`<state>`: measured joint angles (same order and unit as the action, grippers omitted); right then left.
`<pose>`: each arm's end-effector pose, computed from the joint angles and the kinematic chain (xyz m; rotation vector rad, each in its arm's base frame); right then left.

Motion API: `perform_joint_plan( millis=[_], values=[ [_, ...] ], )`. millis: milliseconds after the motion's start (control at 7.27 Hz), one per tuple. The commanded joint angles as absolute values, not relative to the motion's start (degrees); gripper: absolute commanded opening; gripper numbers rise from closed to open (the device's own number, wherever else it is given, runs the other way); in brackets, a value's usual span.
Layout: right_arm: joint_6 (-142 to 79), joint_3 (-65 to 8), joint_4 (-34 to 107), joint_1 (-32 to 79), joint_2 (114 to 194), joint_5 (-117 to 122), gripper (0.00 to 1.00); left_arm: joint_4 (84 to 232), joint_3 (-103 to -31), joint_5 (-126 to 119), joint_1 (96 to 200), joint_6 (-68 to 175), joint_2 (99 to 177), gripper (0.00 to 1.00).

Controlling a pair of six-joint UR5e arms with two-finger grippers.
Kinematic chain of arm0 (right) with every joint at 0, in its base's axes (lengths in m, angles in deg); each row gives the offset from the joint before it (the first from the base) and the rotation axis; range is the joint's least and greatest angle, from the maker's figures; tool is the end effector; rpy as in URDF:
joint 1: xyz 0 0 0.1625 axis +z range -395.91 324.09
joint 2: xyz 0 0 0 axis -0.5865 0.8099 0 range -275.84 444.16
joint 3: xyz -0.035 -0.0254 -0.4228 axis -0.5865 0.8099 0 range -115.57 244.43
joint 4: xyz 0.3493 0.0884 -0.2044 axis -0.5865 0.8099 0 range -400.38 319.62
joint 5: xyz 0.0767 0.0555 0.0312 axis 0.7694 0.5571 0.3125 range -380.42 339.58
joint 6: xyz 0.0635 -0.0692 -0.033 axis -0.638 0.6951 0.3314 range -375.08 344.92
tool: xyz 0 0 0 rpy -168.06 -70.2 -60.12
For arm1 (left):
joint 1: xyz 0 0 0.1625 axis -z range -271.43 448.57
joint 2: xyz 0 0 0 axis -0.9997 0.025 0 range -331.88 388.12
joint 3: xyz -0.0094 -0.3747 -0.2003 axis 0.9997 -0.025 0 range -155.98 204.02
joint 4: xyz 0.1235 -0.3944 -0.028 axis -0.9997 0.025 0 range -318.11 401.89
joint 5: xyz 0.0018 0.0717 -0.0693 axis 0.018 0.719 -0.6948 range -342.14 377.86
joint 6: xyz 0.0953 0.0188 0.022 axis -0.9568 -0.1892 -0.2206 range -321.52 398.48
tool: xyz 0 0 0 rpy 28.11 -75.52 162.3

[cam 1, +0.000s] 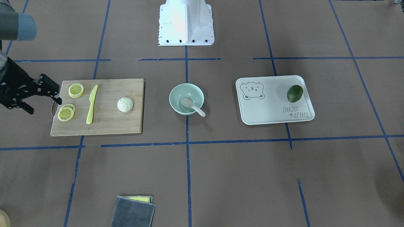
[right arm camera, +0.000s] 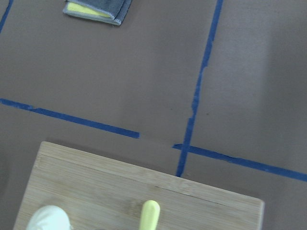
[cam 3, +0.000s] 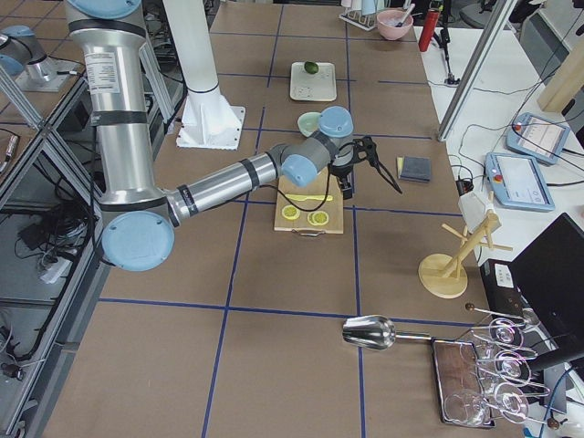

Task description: Put spoon and bun in bowl

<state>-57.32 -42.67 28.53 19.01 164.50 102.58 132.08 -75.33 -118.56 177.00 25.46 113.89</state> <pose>-0.2515 -0.4958 0.3870 0.2947 -0.9282 -0.1254 -0.0484 -0.4664 0.6104 0.1685 0.7995 0.2780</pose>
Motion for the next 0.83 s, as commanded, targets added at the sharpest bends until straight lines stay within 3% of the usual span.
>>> perform_joint_plan(
  millis=[0, 275, 688],
  values=[
    [-70.1, -41.6, 28.8, 4.3, 157.8, 89.4, 1.0, 132.1, -75.7, -118.6, 177.1, 25.3, 113.3, 1.0],
    [-72.2, -39.0, 38.9, -2.1, 150.8, 81.1, 0.99, 132.4, -75.9, -119.0, 177.1, 25.2, 112.8, 1.0],
    [-71.6, -39.0, 40.3, -3.9, 153.6, 79.5, 0.91, 132.5, -76.2, -119.1, 177.0, 25.3, 112.8, 1.0]
  ],
)
